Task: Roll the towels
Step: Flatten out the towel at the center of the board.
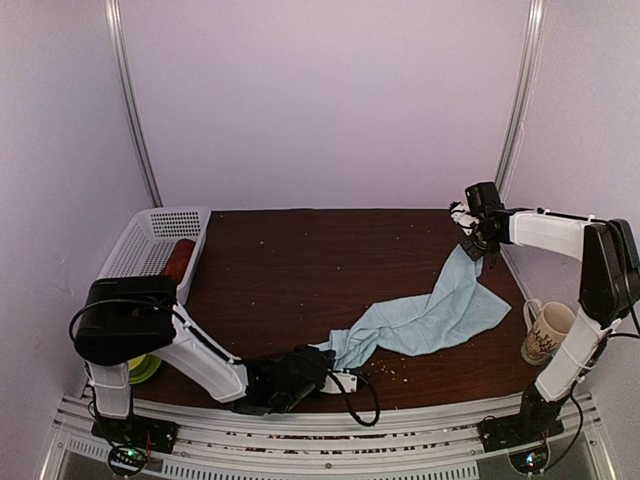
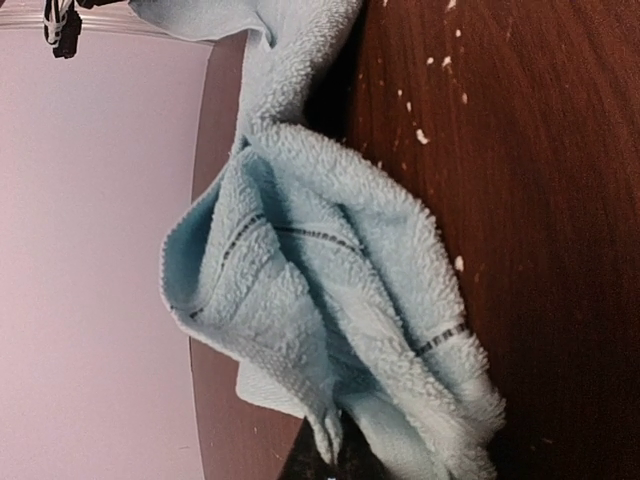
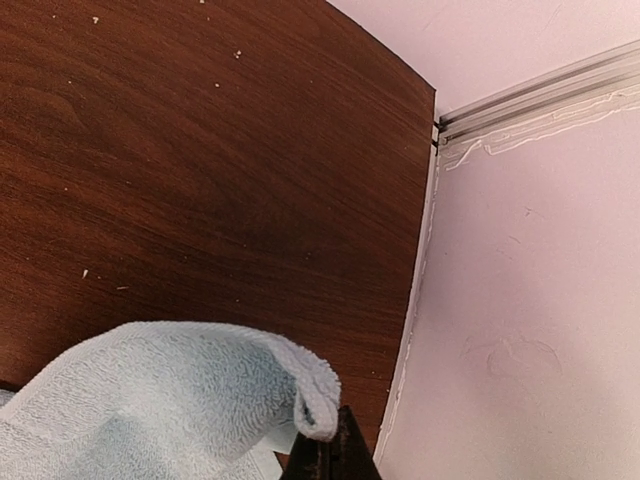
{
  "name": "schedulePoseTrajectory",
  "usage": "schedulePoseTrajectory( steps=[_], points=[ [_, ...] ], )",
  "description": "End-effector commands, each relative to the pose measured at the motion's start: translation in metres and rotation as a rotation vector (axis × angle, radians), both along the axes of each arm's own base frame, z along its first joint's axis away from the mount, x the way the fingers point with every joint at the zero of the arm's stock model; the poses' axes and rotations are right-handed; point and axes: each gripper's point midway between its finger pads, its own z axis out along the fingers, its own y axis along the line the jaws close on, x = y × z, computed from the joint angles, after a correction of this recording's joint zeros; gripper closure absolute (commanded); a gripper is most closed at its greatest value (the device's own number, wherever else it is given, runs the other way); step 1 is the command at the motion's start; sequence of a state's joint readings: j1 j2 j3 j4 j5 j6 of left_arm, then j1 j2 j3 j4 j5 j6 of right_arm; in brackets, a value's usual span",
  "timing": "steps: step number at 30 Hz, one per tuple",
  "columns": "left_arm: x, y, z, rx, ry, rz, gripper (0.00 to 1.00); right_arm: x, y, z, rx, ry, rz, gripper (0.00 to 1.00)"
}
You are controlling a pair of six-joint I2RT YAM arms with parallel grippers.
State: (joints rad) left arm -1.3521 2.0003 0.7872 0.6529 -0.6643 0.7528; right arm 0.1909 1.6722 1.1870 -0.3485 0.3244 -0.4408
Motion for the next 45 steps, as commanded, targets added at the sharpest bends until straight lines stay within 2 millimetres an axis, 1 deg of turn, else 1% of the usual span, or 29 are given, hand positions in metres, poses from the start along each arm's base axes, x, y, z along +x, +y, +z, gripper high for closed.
schedulePoseTrajectory(
  steps=[1,3,5,8,11,13,16,17,20,23,27,30,33,36,38,39,40,41,42,43,44,45],
  points=[
    [-0.002,-0.012,0.034,-0.137,0.021,-0.002,1.00,0.002,0.000,0.007,0.015,-0.013,-0.001,1.00],
    [0.002,-0.008,0.047,-0.179,0.031,0.018,1.00,0.002,0.003,0.015,0.030,-0.032,0.014,1.00],
    [0.011,-0.002,0.061,-0.222,0.059,0.044,1.00,0.001,0.007,0.028,0.051,-0.060,0.034,1.00],
    [0.022,0.006,0.087,-0.298,0.099,0.071,1.00,-0.002,0.011,0.052,0.082,-0.122,0.061,1.00],
    [0.026,0.012,0.112,-0.353,0.135,0.087,1.00,-0.006,0.015,0.074,0.110,-0.182,0.085,1.00],
    [0.033,0.018,0.126,-0.374,0.143,0.125,1.00,-0.010,0.018,0.091,0.132,-0.227,0.105,1.00],
    [0.052,0.033,0.145,-0.378,0.148,0.245,1.00,-0.019,0.022,0.125,0.169,-0.322,0.139,1.00],
    [0.058,0.038,0.152,-0.367,0.156,0.283,1.00,-0.024,0.024,0.138,0.183,-0.361,0.152,1.00],
    [0.064,0.052,0.177,-0.366,0.162,0.360,1.00,-0.042,0.030,0.175,0.230,-0.473,0.206,1.00],
    [0.071,0.072,0.216,-0.424,0.138,0.455,1.00,-0.065,0.035,0.207,0.265,-0.557,0.261,1.00],
    [0.074,0.114,0.270,-0.529,0.052,0.594,1.00,-0.100,0.037,0.237,0.276,-0.646,0.322,1.00],
    [0.069,0.143,0.302,-0.607,0.018,0.666,1.00,-0.128,0.040,0.251,0.278,-0.686,0.378,1.00],
    [0.063,0.167,0.322,-0.660,-0.003,0.721,1.00,-0.150,0.042,0.258,0.289,-0.681,0.408,1.00],
    [0.054,0.186,0.333,-0.673,-0.044,0.776,1.00,-0.167,0.043,0.261,0.320,-0.635,0.419,1.00],
    [0.051,0.194,0.337,-0.677,-0.054,0.796,1.00,-0.174,0.042,0.263,0.354,-0.606,0.395,1.00],
    [0.051,0.197,0.338,-0.684,-0.059,0.802,1.00,-0.173,0.040,0.262,0.365,-0.592,0.372,1.00],
    [0.051,0.198,0.339,-0.692,-0.061,0.804,1.00,-0.168,0.037,0.259,0.373,-0.579,0.343,1.00],
    [0.054,0.198,0.339,-0.696,-0.057,0.801,1.00,-0.160,0.035,0.250,0.368,-0.555,0.319,1.00],
    [0.062,0.199,0.337,-0.708,-0.032,0.793,1.00,-0.148,0.033,0.240,0.357,-0.526,0.291,1.00],
    [0.071,0.198,0.332,-0.712,0.007,0.781,1.00,-0.134,0.032,0.222,0.345,-0.478,0.265,1.00],
    [0.083,0.199,0.326,-0.713,0.048,0.774,1.00,-0.115,0.032,0.199,0.330,-0.416,0.240,1.00],
    [0.097,0.200,0.315,-0.705,0.082,0.781,1.00,-0.101,0.032,0.182,0.317,-0.376,0.221,1.00]
  ],
)
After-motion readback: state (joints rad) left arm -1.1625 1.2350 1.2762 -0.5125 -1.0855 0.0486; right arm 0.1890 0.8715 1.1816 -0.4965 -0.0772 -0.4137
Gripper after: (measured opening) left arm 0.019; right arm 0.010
